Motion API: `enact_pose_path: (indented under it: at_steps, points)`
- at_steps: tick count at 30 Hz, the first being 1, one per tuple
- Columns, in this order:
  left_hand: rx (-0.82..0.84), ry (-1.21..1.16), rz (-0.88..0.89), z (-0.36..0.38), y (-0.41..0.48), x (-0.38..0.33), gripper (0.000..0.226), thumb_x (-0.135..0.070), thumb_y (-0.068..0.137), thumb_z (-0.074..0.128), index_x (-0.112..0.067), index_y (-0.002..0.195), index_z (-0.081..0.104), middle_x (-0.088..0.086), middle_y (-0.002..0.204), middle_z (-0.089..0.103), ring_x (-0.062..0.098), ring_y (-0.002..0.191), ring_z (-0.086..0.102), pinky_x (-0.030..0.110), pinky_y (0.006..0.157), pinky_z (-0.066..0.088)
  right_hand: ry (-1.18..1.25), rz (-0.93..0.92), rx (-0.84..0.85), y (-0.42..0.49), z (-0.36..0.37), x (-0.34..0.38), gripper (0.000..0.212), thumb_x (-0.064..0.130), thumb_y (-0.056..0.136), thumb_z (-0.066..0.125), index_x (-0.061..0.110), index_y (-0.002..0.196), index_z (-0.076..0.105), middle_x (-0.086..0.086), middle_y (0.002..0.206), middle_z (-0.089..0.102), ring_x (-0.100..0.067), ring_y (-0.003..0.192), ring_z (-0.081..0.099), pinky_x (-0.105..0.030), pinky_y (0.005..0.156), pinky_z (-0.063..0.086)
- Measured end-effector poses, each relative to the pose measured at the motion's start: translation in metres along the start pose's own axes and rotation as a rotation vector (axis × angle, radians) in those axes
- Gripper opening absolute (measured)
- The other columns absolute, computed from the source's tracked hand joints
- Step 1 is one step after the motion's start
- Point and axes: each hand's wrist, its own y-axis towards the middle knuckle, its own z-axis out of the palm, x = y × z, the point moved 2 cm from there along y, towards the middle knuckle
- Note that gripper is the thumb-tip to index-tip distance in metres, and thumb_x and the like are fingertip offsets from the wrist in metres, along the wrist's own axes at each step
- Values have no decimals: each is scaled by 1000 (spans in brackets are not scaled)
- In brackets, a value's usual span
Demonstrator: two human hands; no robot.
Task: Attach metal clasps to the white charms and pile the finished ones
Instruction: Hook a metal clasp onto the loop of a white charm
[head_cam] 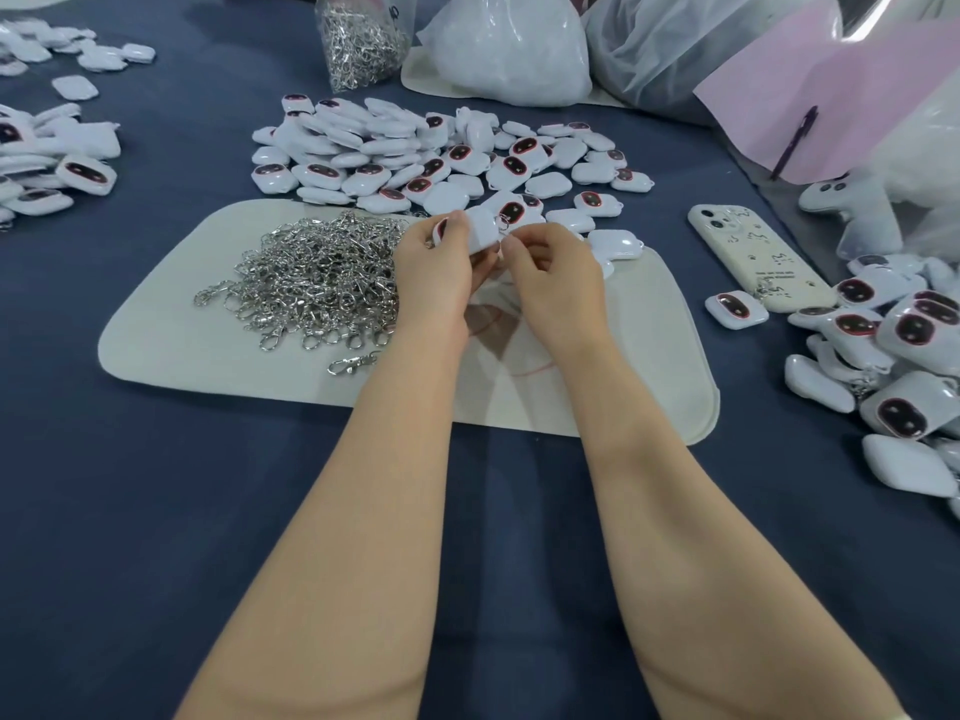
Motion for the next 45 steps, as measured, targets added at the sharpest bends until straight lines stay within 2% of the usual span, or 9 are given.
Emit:
enact_pose_path:
  at_steps: [14,20,26,28,31,35,40,42,45]
  points:
    - [105,40,-93,6,-3,3,17,-11,97,48,-9,83,57,9,71,63,10,48,62,19,54,55,160,-55,-162,-3,-6,9,12,8,92,55,18,89,59,16,77,60,5,68,55,-7,68,43]
    - [54,25,-98,6,-2,6,35,-14,96,51,3,126,44,15,88,63,11,47,63,20,48,52,90,-95,-210,-6,-7,9,9,5,91,55,13,89,59,14,75,58,8,65,54,-6,66,41]
    - [-2,263,203,1,-5,-1,11,-11,94,53,-14,98,44,16,108,57,28,77,65,37,68,59,-194,-197,-110,-6,-6,10,10,2,89,51,2,88,61,-4,80,64,-19,77,55,-24,71,41]
    - [-1,478,390,0,-6,-4,13,-12,91,55,-20,98,46,1,91,59,27,86,64,42,77,56,-244,-196,-84,-5,-6,10,11,1,89,49,1,87,61,-7,81,66,-24,80,57,-28,72,40]
    - [27,742,609,1,-11,-5,14,-19,90,56,-21,104,55,-13,74,55,8,67,55,25,67,46,-305,-163,-28,-4,-6,8,15,1,88,46,2,87,60,-11,84,67,-28,82,57,-32,73,42]
    - [108,941,714,5,-16,-1,26,-21,94,52,-20,119,58,-3,91,63,19,81,56,30,74,44,-337,-36,43,-1,-6,2,15,9,90,47,10,91,61,-7,86,65,-25,84,57,-30,73,42]
    - [-8,722,477,4,-7,-2,34,-18,97,48,-12,129,53,-7,112,56,8,101,52,3,80,35,-38,38,4,2,-6,3,29,7,91,50,10,118,59,1,108,62,-7,96,55,-2,76,37]
    - [-23,607,310,0,-1,-1,37,-19,96,48,-12,133,51,2,126,58,19,115,55,21,102,40,44,40,-20,1,-5,7,28,12,92,50,13,118,59,5,103,62,-5,92,56,0,72,38]
    - [3,532,225,1,-4,-2,39,-17,94,50,-13,133,51,13,123,59,32,114,58,46,100,46,3,50,69,0,-1,8,25,18,93,50,15,116,60,0,95,67,-9,81,60,-14,73,45]
